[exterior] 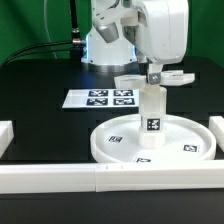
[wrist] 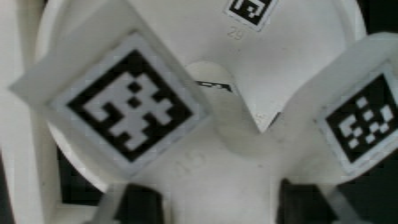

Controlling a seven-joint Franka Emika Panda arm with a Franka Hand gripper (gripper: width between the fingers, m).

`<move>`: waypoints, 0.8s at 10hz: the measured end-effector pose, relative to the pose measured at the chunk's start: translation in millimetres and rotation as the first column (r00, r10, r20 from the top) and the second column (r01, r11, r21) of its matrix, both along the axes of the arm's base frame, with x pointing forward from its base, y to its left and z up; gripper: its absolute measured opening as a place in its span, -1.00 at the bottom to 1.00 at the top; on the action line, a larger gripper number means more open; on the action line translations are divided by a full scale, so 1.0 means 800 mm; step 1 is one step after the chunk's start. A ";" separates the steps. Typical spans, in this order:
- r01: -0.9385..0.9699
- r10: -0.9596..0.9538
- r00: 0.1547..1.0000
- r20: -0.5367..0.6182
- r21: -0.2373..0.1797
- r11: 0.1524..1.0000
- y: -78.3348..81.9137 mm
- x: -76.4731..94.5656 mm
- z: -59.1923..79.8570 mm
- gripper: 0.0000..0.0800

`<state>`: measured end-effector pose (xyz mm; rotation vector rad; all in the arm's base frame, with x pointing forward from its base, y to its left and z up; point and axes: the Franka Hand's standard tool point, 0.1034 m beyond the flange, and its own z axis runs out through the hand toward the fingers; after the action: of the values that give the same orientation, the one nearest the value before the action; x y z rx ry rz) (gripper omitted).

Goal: Assemble round table

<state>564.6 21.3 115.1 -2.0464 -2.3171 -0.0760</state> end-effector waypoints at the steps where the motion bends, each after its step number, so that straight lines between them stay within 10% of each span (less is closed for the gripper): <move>1: 0.001 -0.001 1.000 0.015 0.000 1.000 0.000 0.006 0.004 -0.61; 2: 0.002 -0.002 1.000 0.030 -0.001 1.000 -0.001 0.010 0.006 -0.90; 8: 0.009 -0.009 0.999 0.031 -0.002 1.000 -0.006 0.010 0.005 -1.00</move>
Offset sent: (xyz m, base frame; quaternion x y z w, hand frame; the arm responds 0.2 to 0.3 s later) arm -0.0002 -0.0021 -0.0019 0.0012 0.0021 -0.0036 1.0000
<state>572.7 16.5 119.0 -2.0718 -2.3268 -0.1072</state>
